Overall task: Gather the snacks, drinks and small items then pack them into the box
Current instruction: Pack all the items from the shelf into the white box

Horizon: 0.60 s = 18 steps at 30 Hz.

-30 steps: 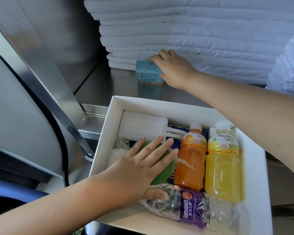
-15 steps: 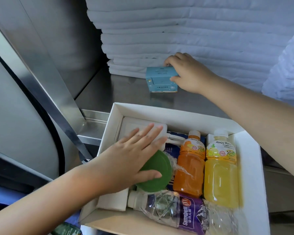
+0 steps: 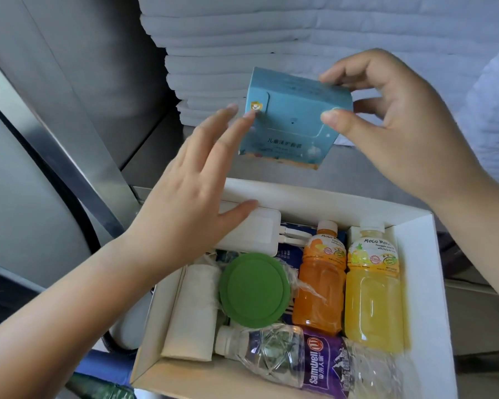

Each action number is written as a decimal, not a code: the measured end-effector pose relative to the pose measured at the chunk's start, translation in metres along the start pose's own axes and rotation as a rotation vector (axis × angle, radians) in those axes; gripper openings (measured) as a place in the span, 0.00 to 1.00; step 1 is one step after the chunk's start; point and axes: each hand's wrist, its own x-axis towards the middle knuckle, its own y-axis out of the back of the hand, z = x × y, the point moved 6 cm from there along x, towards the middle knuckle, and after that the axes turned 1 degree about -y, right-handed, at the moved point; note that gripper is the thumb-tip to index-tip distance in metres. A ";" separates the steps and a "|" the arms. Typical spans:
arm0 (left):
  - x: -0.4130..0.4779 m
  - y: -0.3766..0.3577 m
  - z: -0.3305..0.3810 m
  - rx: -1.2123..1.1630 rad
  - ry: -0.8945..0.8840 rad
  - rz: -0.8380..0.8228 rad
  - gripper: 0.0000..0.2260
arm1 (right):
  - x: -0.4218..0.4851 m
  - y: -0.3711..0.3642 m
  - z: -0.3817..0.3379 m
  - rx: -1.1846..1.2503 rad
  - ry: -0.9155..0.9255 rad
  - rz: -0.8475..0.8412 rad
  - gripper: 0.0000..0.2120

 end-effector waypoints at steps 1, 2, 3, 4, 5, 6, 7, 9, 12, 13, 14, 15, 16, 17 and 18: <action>-0.002 -0.002 0.001 -0.005 -0.008 -0.007 0.38 | -0.004 -0.001 -0.001 0.067 -0.018 -0.017 0.12; -0.004 -0.004 0.003 -0.015 -0.018 -0.011 0.41 | -0.008 -0.003 -0.002 0.124 -0.042 -0.040 0.11; -0.007 -0.005 0.004 -0.027 -0.026 -0.008 0.42 | -0.012 -0.006 -0.001 0.167 -0.069 -0.066 0.11; -0.010 -0.005 0.005 -0.033 -0.028 -0.002 0.42 | -0.016 -0.011 0.000 0.196 -0.094 -0.097 0.11; -0.013 -0.006 0.006 -0.030 -0.028 0.004 0.41 | -0.021 -0.016 0.001 0.210 -0.115 -0.131 0.11; -0.016 -0.006 0.005 -0.016 -0.029 0.006 0.40 | -0.026 -0.021 0.002 0.208 -0.132 -0.168 0.11; -0.018 -0.006 0.004 0.007 -0.034 0.001 0.40 | -0.031 -0.027 0.004 0.192 -0.143 -0.204 0.11; -0.023 -0.008 0.003 0.054 -0.060 -0.045 0.38 | -0.041 -0.036 0.004 0.143 -0.138 -0.257 0.10; -0.035 -0.010 0.002 0.110 -0.079 -0.108 0.36 | -0.051 -0.045 0.003 0.060 -0.113 -0.301 0.08; -0.038 -0.010 0.001 0.138 -0.078 -0.129 0.36 | -0.053 -0.048 0.002 0.023 -0.107 -0.317 0.10; -0.041 -0.010 -0.001 0.175 -0.078 -0.155 0.35 | -0.055 -0.050 0.002 -0.026 -0.095 -0.336 0.11; -0.043 -0.010 -0.002 0.215 -0.078 -0.179 0.35 | -0.057 -0.054 0.002 -0.093 -0.070 -0.353 0.13; -0.044 -0.009 -0.004 0.248 -0.079 -0.196 0.35 | -0.059 -0.057 0.000 -0.175 -0.026 -0.364 0.15; -0.045 -0.009 -0.006 0.270 -0.078 -0.209 0.34 | -0.060 -0.061 -0.003 -0.266 0.031 -0.368 0.17; -0.046 -0.009 -0.007 0.280 -0.073 -0.222 0.34 | -0.062 -0.064 -0.005 -0.350 0.091 -0.368 0.18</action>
